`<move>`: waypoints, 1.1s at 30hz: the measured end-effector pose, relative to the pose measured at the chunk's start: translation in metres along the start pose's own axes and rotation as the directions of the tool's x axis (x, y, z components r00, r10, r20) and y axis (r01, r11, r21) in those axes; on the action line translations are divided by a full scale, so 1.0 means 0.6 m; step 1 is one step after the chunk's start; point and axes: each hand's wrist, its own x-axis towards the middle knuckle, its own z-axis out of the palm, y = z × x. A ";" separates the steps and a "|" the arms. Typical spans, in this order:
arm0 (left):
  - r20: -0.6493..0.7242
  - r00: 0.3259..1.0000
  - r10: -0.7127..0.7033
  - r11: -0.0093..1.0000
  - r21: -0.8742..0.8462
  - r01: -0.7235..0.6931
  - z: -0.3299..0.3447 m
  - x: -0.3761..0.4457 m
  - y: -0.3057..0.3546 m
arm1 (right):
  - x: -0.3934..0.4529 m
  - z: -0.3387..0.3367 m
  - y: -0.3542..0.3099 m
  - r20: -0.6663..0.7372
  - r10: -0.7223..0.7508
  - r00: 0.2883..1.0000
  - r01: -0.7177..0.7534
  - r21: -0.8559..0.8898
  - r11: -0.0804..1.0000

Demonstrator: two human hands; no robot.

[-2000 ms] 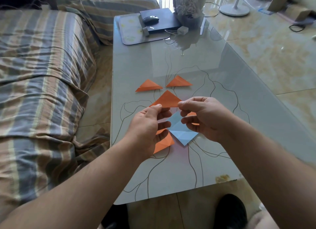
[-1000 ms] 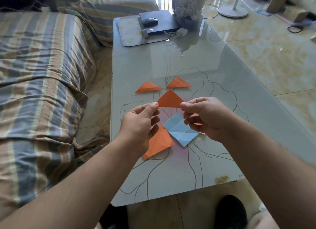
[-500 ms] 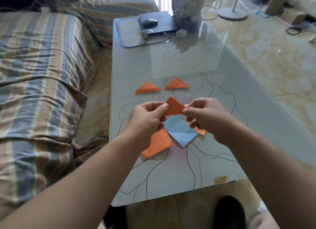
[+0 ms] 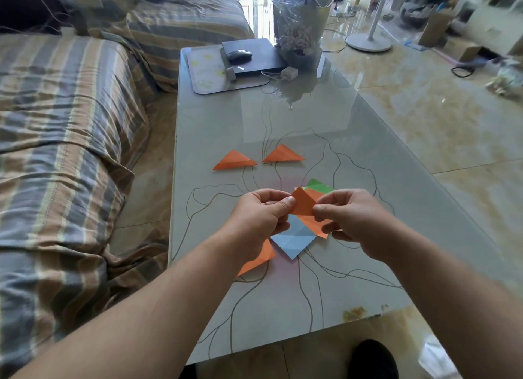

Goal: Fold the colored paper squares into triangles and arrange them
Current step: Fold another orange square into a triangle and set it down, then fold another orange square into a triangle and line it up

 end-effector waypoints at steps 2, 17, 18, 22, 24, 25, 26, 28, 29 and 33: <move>0.018 1.000 0.008 1.000 0.012 -0.008 0.009 0.003 0.001 | 0.005 -0.005 0.008 -0.020 0.013 1.000 -0.012 0.044 0.999; -0.101 0.980 0.172 0.973 0.171 -0.153 0.028 0.045 -0.011 | 0.194 -0.091 -0.009 -0.239 -0.073 0.968 0.056 -0.078 0.995; -0.108 0.979 0.173 0.971 0.187 -0.151 0.028 0.048 -0.013 | 0.218 -0.098 -0.009 -0.275 -0.075 0.959 0.053 -0.087 0.995; -0.108 0.966 0.233 0.935 0.299 -0.192 0.026 0.058 -0.014 | 0.295 -0.111 0.002 -0.404 -0.078 0.911 -0.024 -0.241 0.970; -0.096 0.963 0.252 0.922 0.326 -0.209 0.029 0.061 -0.013 | 0.320 -0.115 0.006 -0.425 -0.084 0.901 -0.071 -0.336 0.939; -0.092 0.963 0.255 0.920 0.331 -0.212 0.030 0.062 -0.013 | 0.332 -0.117 0.005 -0.426 -0.096 0.899 -0.073 -0.364 0.929; -0.090 0.963 0.256 0.917 0.337 -0.212 0.031 0.064 -0.014 | 0.342 -0.118 0.005 -0.428 -0.115 0.896 -0.062 -0.378 0.924; -0.089 0.963 0.253 0.911 0.358 -0.206 0.035 0.068 -0.018 | 0.354 -0.120 0.007 -0.439 -0.171 0.882 -0.016 -0.390 0.921; -0.085 0.965 0.249 0.908 0.368 -0.202 0.035 0.070 -0.019 | 0.357 -0.118 0.010 -0.453 -0.211 0.866 0.002 -0.420 0.907; -0.058 0.969 0.239 0.892 0.408 -0.195 0.034 0.071 -0.022 | 0.347 -0.091 0.029 -0.302 -0.473 0.827 0.148 -0.696 0.702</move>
